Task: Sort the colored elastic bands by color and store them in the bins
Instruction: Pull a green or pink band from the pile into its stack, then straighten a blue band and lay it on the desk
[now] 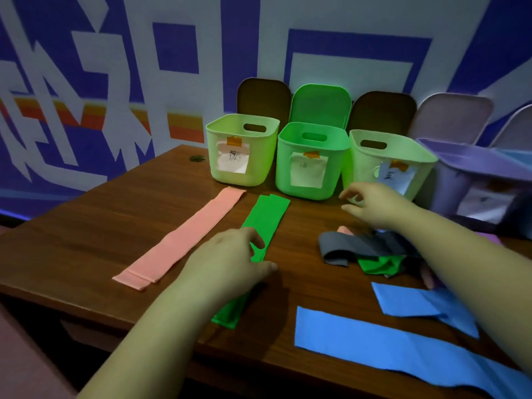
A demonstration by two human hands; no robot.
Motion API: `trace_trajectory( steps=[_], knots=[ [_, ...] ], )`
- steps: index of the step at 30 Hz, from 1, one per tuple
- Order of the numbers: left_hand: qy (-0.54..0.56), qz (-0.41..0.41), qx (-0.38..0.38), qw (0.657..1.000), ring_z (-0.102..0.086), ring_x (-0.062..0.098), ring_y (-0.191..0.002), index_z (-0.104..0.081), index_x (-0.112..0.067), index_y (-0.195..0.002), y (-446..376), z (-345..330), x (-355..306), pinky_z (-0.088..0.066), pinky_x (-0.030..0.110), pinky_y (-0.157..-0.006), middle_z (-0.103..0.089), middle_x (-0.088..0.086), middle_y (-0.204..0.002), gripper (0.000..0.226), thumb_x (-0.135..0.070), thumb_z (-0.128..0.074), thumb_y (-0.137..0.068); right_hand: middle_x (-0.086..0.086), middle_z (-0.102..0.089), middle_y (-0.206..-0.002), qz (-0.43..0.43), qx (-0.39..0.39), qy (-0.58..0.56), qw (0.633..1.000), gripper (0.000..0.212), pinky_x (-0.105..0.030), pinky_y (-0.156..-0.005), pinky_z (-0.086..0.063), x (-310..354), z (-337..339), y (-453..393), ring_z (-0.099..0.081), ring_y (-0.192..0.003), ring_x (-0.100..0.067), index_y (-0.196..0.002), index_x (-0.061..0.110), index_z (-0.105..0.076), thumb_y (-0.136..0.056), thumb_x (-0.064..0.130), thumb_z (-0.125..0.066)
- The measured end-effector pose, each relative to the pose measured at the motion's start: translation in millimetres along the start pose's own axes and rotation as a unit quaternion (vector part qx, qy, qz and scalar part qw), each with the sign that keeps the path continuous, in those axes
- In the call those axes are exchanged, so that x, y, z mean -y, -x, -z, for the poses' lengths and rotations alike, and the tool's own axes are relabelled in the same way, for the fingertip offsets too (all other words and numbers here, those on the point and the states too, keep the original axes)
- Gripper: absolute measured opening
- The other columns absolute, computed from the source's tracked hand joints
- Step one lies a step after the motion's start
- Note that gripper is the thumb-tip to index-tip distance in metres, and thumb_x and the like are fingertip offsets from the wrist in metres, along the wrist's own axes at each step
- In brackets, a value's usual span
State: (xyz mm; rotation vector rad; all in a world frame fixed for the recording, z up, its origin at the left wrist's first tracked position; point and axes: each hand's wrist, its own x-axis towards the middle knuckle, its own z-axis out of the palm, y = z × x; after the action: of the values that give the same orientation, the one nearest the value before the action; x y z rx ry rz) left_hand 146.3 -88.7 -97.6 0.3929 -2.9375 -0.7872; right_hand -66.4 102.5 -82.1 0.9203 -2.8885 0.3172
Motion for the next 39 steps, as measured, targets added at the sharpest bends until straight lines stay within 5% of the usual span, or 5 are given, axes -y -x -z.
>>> trace_trajectory(
  steps=[11, 20, 26, 33, 39],
  knots=[
    [-0.099, -0.221, 0.046, 0.969, -0.047, 0.018, -0.118, -0.053, -0.028, -0.121, -57.7, -45.4, -115.6, -0.036, 0.026, -0.092, -0.050, 0.000, -0.124, 0.042, -0.046, -0.062, -0.084, 0.000, -0.060, -0.117, -0.074, -0.086, -0.099, 0.989, 0.033, -0.020, -0.085, -0.037, -109.6, 11.3, 91.2, -0.055, -0.105, -0.014, -0.117, 0.019, -0.062, -0.085, 0.028, -0.066],
    [0.037, -0.237, 0.024, 0.970, -0.027, 0.013, -0.139, -0.024, -0.027, -0.148, -110.0, -90.5, -159.1, -0.022, 0.024, -0.108, -0.029, -0.002, -0.153, 0.066, -0.048, -0.050, -0.091, 0.010, -0.063, -0.112, -0.065, -0.124, -0.221, 0.965, 0.038, -0.030, -0.099, -0.045, -120.5, -10.4, 114.6, -0.057, -0.108, -0.007, -0.115, 0.021, -0.065, -0.079, 0.031, -0.073],
    [0.081, -0.241, 0.005, 0.967, -0.049, 0.011, -0.121, -0.040, -0.028, -0.140, -118.9, -115.1, -148.1, -0.034, 0.019, -0.096, -0.054, -0.005, -0.131, 0.053, -0.047, -0.051, -0.092, 0.023, -0.060, -0.088, -0.011, -0.143, -0.286, 0.947, 0.026, -0.007, -0.078, -0.044, -109.4, -10.2, 117.0, -0.058, -0.090, 0.006, -0.091, 0.034, -0.063, -0.079, 0.012, -0.073],
    [0.082, -0.290, -0.061, 0.952, -0.052, 0.011, -0.099, -0.066, -0.029, -0.109, -122.6, -117.4, -143.3, -0.042, 0.023, -0.083, -0.051, -0.007, -0.100, 0.025, -0.037, -0.063, -0.087, 0.006, -0.067, -0.077, 0.000, -0.125, -0.398, 0.909, 0.020, -0.020, -0.071, -0.047, -112.2, -5.1, 121.1, -0.063, -0.076, -0.008, -0.079, 0.023, -0.063, -0.081, 0.004, -0.070],
    [0.179, -0.314, -0.096, 0.927, -0.054, -0.009, -0.086, -0.051, -0.037, -0.089, -114.6, -111.9, -146.3, -0.043, 0.016, -0.073, -0.060, -0.018, -0.096, 0.011, -0.039, -0.061, -0.086, 0.002, -0.062, -0.077, -0.003, -0.131, -0.490, 0.862, 0.028, -0.021, -0.068, -0.047, -115.3, -2.6, 123.4, -0.057, -0.070, -0.010, -0.091, 0.023, -0.060, -0.077, 0.002, -0.073]
  ],
)
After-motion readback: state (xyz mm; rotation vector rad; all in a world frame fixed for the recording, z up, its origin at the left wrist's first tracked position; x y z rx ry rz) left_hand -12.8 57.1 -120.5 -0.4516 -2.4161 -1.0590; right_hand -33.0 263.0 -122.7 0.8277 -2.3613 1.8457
